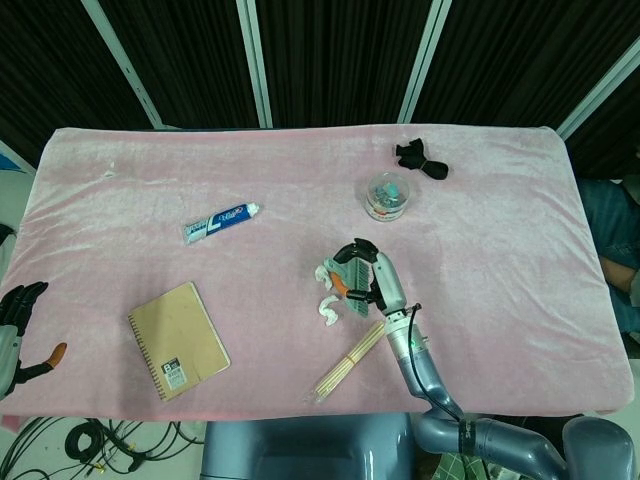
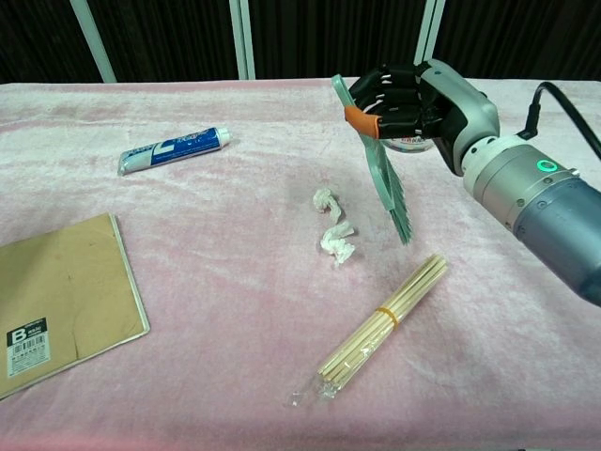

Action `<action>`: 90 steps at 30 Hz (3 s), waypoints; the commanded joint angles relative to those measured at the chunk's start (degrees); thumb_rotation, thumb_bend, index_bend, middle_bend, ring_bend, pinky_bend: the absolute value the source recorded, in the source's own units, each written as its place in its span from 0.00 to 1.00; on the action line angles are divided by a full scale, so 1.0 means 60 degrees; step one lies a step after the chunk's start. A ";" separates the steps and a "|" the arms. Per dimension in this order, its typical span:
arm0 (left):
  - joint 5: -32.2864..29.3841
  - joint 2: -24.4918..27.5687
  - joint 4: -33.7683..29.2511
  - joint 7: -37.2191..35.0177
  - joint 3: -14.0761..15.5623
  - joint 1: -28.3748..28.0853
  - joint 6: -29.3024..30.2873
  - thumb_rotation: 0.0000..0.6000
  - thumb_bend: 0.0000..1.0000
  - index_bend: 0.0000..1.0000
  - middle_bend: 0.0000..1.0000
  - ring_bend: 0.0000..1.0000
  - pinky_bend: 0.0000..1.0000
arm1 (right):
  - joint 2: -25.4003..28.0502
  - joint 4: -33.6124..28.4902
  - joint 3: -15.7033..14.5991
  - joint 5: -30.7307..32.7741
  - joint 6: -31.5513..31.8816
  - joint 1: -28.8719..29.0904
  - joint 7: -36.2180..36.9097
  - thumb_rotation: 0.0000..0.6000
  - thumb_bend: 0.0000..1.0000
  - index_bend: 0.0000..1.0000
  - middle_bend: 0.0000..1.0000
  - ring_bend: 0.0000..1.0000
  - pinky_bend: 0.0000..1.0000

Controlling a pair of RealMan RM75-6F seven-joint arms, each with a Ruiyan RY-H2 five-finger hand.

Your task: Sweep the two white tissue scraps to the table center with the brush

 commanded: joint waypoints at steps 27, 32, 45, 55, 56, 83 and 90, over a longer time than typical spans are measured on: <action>0.0007 0.0033 0.0019 -0.0097 0.0009 -0.0025 -0.0068 1.00 0.30 0.08 0.09 0.00 0.25 | -0.1157 0.1191 -0.0453 -0.0575 -0.0539 0.0746 0.0793 1.00 0.43 0.85 0.73 0.43 0.13; 0.0014 0.0033 0.0020 -0.0099 0.0008 -0.0023 -0.0057 1.00 0.30 0.08 0.09 0.00 0.25 | -0.1452 0.1272 -0.0363 -0.0555 -0.0385 0.0817 0.0703 1.00 0.43 0.85 0.73 0.43 0.13; 0.0018 0.0042 0.0052 -0.0183 0.0010 -0.0034 -0.0084 1.00 0.30 0.08 0.09 0.00 0.26 | -0.1313 0.0249 0.0157 -0.0645 -0.0324 0.0858 0.2417 1.00 0.43 0.85 0.74 0.43 0.13; 0.0031 0.0039 0.0038 -0.0147 0.0013 -0.0025 -0.0057 1.00 0.30 0.08 0.09 0.00 0.26 | -0.0268 0.1022 0.0485 -0.0753 -0.0050 0.0839 0.1255 1.00 0.41 0.86 0.74 0.44 0.13; 0.0029 0.0038 0.0033 -0.0145 0.0012 -0.0024 -0.0055 1.00 0.30 0.08 0.09 0.00 0.26 | -0.0174 0.1203 0.0449 -0.0779 -0.0037 0.0852 0.0909 1.00 0.40 0.86 0.74 0.45 0.13; 0.0007 0.0032 -0.0002 -0.0048 0.0016 -0.0028 -0.0072 1.00 0.30 0.08 0.09 0.00 0.28 | 0.0765 0.2963 -0.0836 0.0566 -0.1794 0.1015 -0.6874 1.00 0.40 0.88 0.76 0.47 0.13; -0.0001 0.0028 -0.0009 -0.0037 0.0013 -0.0032 -0.0079 1.00 0.30 0.08 0.09 0.00 0.28 | 0.0982 0.2400 -0.0700 0.1774 -0.2510 0.1049 -0.7791 1.00 0.40 0.88 0.75 0.47 0.13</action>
